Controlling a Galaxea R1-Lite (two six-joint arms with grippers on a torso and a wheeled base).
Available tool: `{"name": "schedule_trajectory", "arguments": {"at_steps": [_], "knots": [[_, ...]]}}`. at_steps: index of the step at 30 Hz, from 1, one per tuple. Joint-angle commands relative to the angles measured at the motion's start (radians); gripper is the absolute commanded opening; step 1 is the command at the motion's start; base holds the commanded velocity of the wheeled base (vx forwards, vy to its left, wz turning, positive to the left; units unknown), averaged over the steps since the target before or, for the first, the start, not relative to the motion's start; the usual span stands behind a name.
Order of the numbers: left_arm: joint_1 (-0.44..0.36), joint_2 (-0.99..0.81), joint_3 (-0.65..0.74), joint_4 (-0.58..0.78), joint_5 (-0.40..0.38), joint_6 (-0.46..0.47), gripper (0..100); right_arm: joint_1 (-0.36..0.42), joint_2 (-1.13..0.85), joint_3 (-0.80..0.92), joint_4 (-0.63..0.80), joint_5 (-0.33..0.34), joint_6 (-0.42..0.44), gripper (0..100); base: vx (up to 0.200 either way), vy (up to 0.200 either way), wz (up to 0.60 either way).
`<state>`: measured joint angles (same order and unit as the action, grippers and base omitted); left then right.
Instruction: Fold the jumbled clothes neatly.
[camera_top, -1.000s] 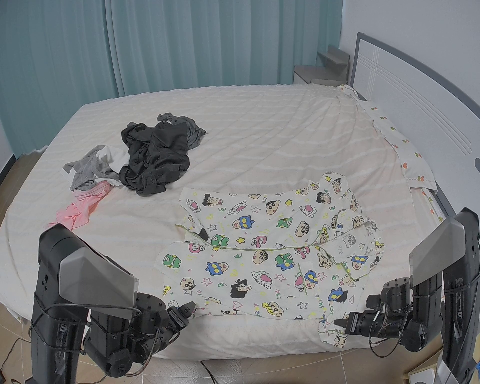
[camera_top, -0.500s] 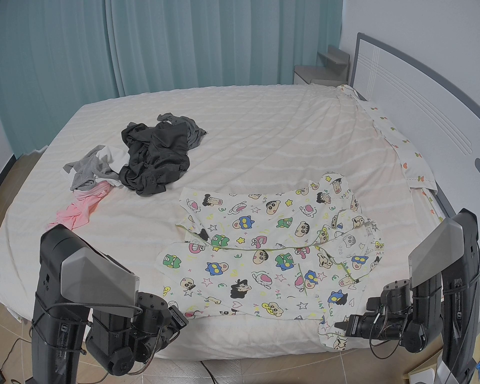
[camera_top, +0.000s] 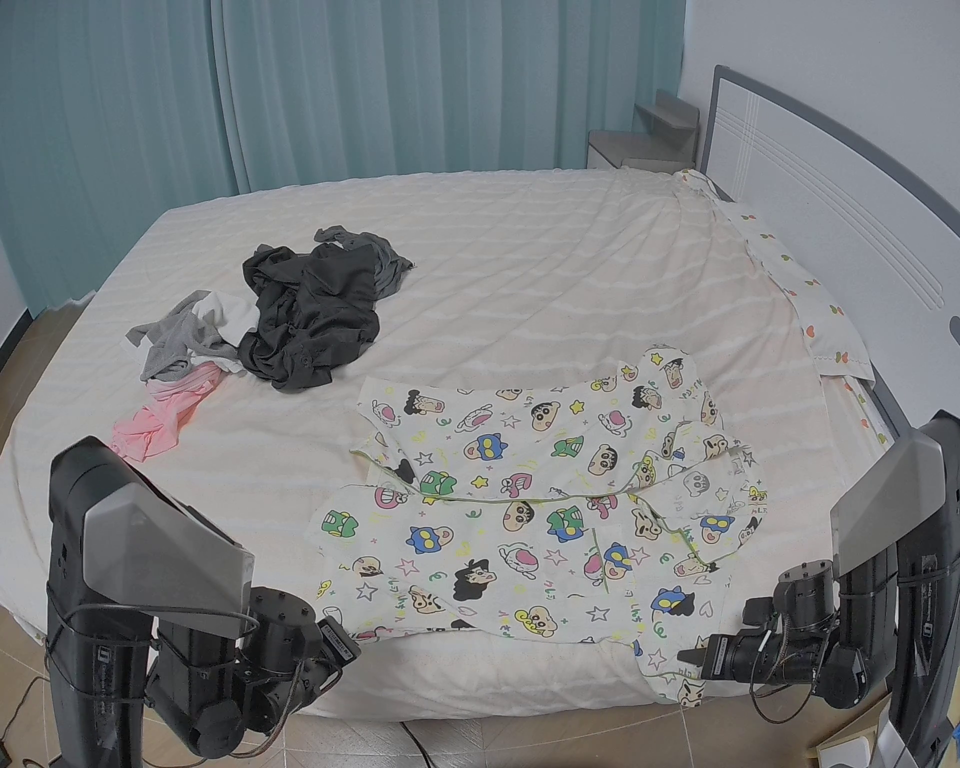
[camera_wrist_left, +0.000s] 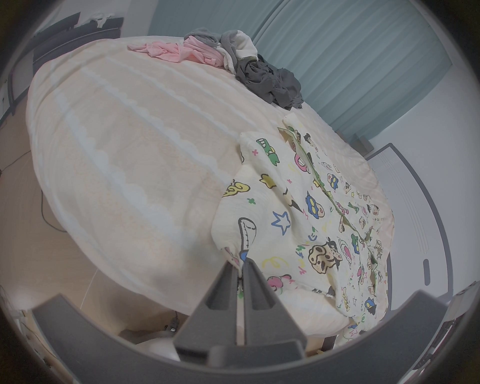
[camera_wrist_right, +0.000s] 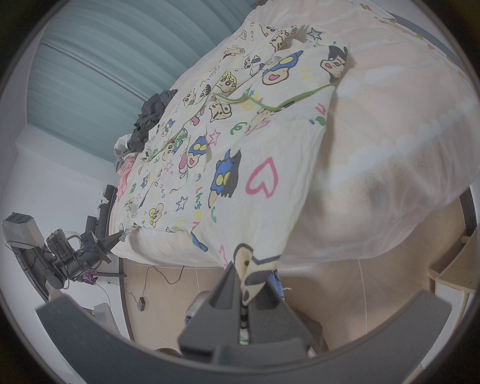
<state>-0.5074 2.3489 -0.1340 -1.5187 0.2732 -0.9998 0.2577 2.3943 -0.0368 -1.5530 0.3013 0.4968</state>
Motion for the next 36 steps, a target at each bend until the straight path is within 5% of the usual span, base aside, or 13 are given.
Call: {"name": "schedule_trajectory", "arguments": {"at_steps": [1,16,25,36], "knots": [[-0.006,-0.023,0.060,-0.011,-0.002,0.000,0,0.000,-0.032,0.037,-0.012,0.022,-0.003,0,0.000,0.000,0.00],[-0.005,-0.019,0.131,-0.052,-0.058,0.020,0,-0.001,-0.063,0.037,0.021,0.090,0.019,0,0.000,0.000,0.00],[-0.008,-0.022,0.133,-0.041,-0.088,0.018,0,-0.015,-0.208,0.037,0.264,0.137,-0.043,0,0.000,0.000,0.00],[-0.008,-0.149,0.133,0.183,-0.180,0.015,0,-0.031,-0.299,0.037,0.482,0.139,-0.127,0,0.000,0.000,0.00]]}}
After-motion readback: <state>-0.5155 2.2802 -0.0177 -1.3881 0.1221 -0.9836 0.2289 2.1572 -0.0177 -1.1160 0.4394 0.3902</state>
